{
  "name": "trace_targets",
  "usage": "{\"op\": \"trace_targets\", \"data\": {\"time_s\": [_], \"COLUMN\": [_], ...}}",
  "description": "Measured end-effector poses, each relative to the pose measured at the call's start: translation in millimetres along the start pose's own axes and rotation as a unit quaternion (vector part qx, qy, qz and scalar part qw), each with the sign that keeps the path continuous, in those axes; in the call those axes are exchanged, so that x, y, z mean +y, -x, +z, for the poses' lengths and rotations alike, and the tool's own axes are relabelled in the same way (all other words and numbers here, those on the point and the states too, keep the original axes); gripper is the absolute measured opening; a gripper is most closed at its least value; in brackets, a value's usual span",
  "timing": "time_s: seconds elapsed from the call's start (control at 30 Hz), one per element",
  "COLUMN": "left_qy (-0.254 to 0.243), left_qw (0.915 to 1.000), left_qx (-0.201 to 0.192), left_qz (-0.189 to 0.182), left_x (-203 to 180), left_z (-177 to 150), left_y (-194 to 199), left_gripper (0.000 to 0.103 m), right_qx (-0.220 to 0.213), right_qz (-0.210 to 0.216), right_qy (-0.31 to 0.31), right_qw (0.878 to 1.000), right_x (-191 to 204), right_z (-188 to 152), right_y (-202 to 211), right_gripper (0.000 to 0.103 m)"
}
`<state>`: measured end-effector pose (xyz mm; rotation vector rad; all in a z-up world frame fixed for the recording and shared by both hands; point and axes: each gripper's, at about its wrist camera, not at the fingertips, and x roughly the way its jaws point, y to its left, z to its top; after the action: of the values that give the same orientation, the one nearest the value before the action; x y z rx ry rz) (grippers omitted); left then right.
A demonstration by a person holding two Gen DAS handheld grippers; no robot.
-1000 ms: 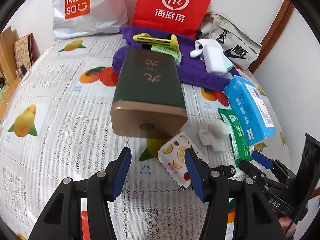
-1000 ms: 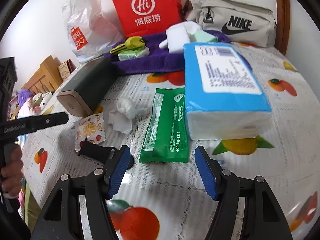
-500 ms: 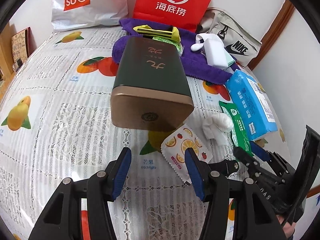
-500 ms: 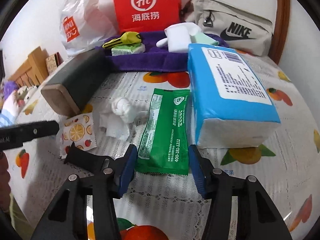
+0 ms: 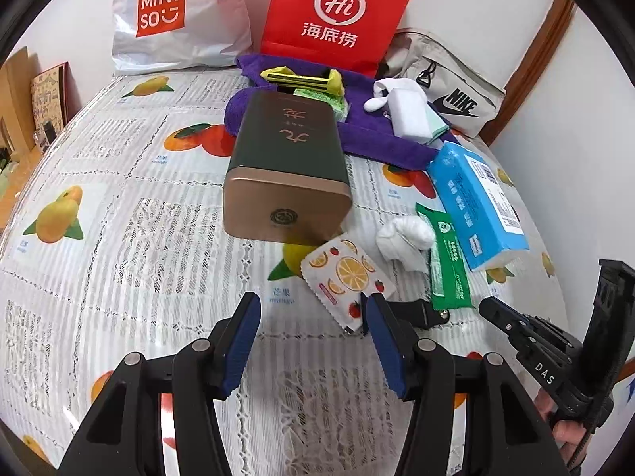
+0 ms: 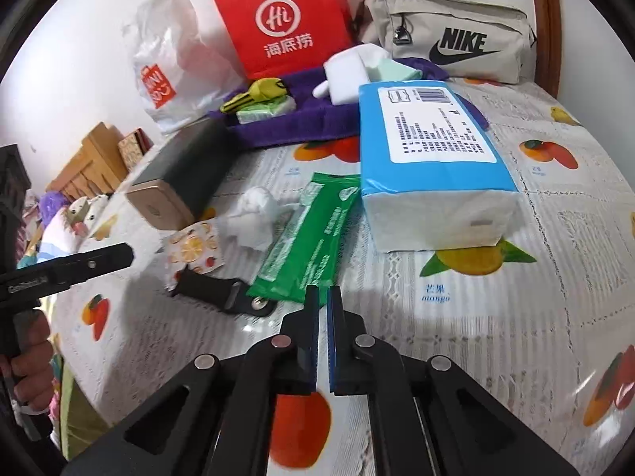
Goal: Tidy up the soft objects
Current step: 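Grasp the green wet-wipe packet with the right tool while the left tool grasps the orange-print sachet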
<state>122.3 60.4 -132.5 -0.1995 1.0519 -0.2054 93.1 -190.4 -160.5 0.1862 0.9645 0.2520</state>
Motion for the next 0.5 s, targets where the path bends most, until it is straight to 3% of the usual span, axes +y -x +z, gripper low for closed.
{"op": "trace_targets", "data": {"time_s": [0.1, 0.17, 0.23, 0.4, 0.5], "left_qy": [0.001, 0.003, 0.005, 0.013, 0.014], "left_qw": [1.0000, 1.0000, 1.0000, 0.9999, 0.9999], "left_qx": [-0.001, -0.002, -0.002, 0.001, 0.003], "left_qz": [0.003, 0.000, 0.001, -0.002, -0.002], "left_x": [0, 1, 4, 15, 19], "left_z": [-2, -2, -1, 5, 8], "left_y": [2, 3, 2, -5, -8], "left_gripper": [0.053, 0.053, 0.053, 0.053, 0.053], "right_qx": [-0.007, -0.014, -0.019, -0.012, 0.002], "right_qz": [-0.010, -0.014, -0.018, -0.072, -0.078], "right_qy": [0.010, 0.018, 0.020, 0.046, 0.040], "right_qw": [1.000, 1.000, 0.999, 0.996, 0.996], "right_x": [6, 12, 17, 33, 34], "right_z": [2, 7, 11, 22, 24], "right_y": [4, -1, -6, -28, -41], "right_gripper": [0.010, 0.041, 0.052, 0.052, 0.052]}}
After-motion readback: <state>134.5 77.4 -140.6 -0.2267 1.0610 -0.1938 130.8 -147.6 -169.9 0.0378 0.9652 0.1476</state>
